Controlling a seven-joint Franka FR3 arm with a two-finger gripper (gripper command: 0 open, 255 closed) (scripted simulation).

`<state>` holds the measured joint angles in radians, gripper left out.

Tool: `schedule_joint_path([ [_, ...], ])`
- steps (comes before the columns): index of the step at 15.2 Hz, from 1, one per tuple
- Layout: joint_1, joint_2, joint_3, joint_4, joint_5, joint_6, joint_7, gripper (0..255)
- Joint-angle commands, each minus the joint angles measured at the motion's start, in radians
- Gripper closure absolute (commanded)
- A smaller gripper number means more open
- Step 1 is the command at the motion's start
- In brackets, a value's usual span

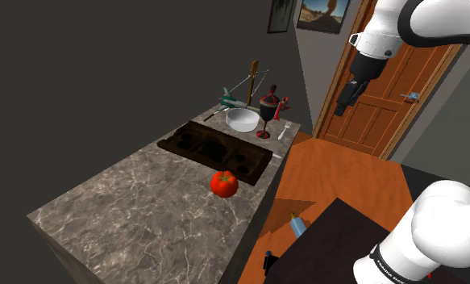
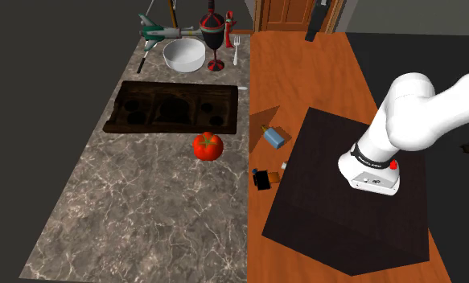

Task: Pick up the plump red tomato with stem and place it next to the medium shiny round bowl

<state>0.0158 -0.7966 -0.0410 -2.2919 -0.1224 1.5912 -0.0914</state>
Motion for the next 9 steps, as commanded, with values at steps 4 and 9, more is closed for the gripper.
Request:
schedule_joint_path([
  [4,0.029,0.053,0.068,-0.015,-0.023,0.067,0.016,0],
  [9,0.068,0.157,0.183,-0.028,-0.076,0.173,0.053,0],
])
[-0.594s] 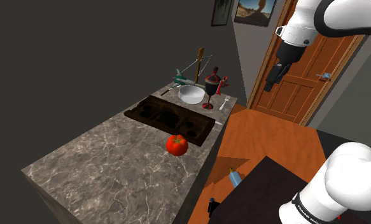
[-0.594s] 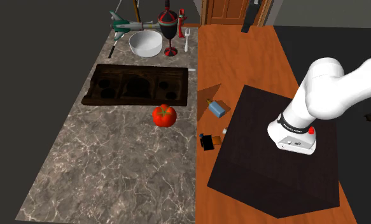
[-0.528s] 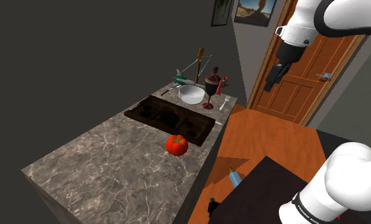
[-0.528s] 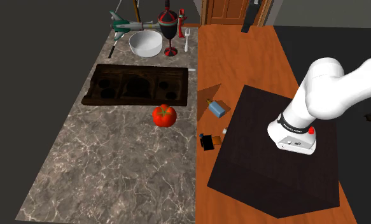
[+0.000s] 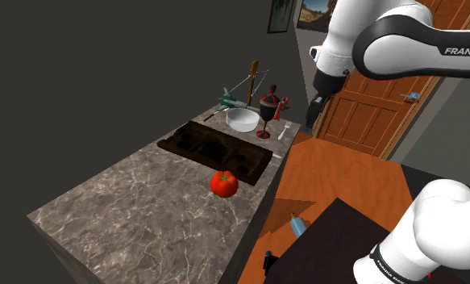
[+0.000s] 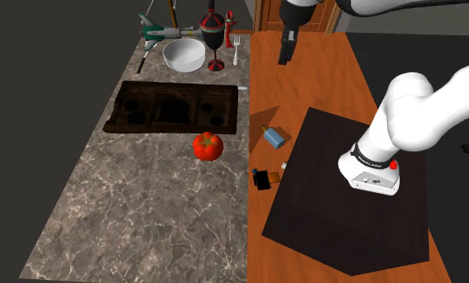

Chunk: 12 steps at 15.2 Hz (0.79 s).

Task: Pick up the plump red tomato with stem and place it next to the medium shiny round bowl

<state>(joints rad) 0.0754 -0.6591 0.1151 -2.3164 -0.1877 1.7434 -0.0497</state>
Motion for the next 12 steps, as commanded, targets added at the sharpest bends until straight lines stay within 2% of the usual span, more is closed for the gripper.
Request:
schedule_joint_path([
  [1,0.015,0.043,0.049,-0.004,-0.025,0.040,0.020,0],
  [7,0.040,0.198,0.189,0.003,-0.132,0.146,0.092,0],
  [12,0.047,0.351,0.304,0.028,-0.265,0.206,0.179,0],
])
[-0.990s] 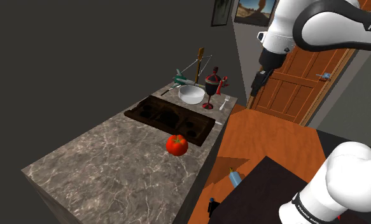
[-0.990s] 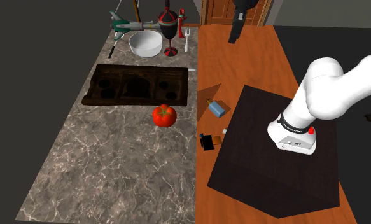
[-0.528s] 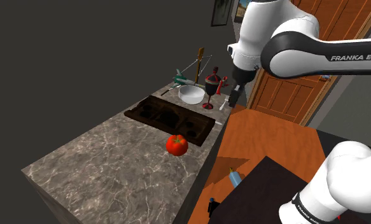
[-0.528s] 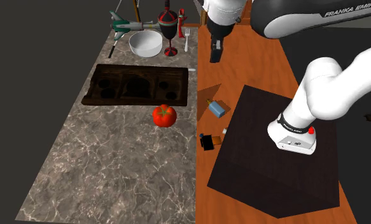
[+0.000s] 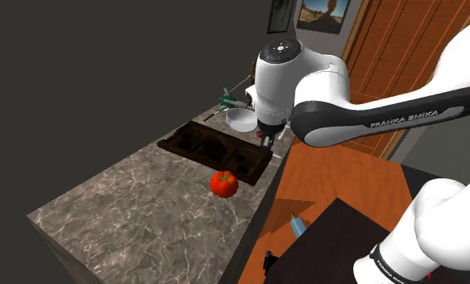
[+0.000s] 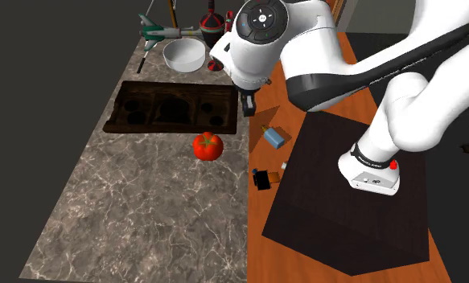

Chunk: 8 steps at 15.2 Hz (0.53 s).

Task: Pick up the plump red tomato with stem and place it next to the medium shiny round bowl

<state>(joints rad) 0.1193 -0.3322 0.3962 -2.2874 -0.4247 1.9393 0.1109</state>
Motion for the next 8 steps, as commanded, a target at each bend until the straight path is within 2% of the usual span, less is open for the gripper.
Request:
schedule_joint_path([
  [1,0.005,0.058,0.045,0.007,-0.060,0.017,0.039,0],
  [8,0.033,0.329,0.171,0.080,-0.333,0.008,0.202,0],
])
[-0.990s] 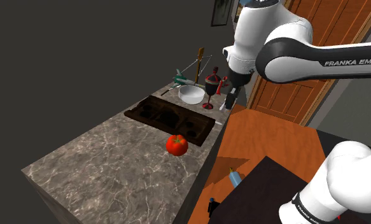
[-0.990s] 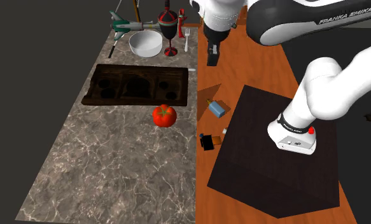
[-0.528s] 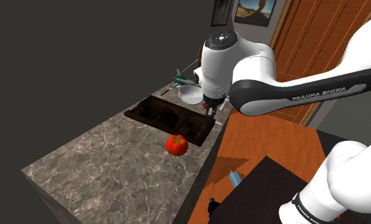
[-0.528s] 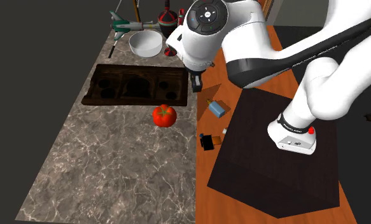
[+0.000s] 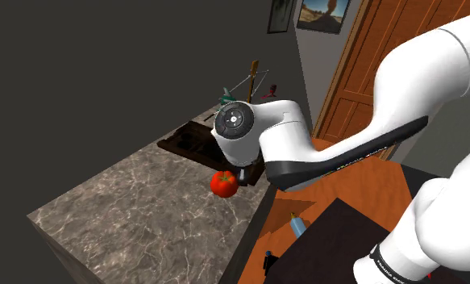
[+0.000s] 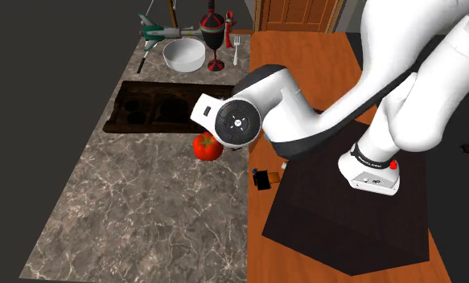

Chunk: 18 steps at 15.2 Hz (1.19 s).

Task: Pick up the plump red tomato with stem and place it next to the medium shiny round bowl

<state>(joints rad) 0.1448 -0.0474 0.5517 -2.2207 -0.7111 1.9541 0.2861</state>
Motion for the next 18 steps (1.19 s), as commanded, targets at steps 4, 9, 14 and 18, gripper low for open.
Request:
schedule_joint_path([
  [4,0.059,0.218,0.043,0.069,-0.218,-0.056,0.112,0],
  [9,0.123,0.374,0.029,0.119,-0.364,-0.101,0.168,0],
  [14,0.104,0.398,0.004,0.105,-0.407,-0.062,0.184,0],
  [18,0.098,0.406,-0.004,0.102,-0.421,-0.051,0.189,0],
])
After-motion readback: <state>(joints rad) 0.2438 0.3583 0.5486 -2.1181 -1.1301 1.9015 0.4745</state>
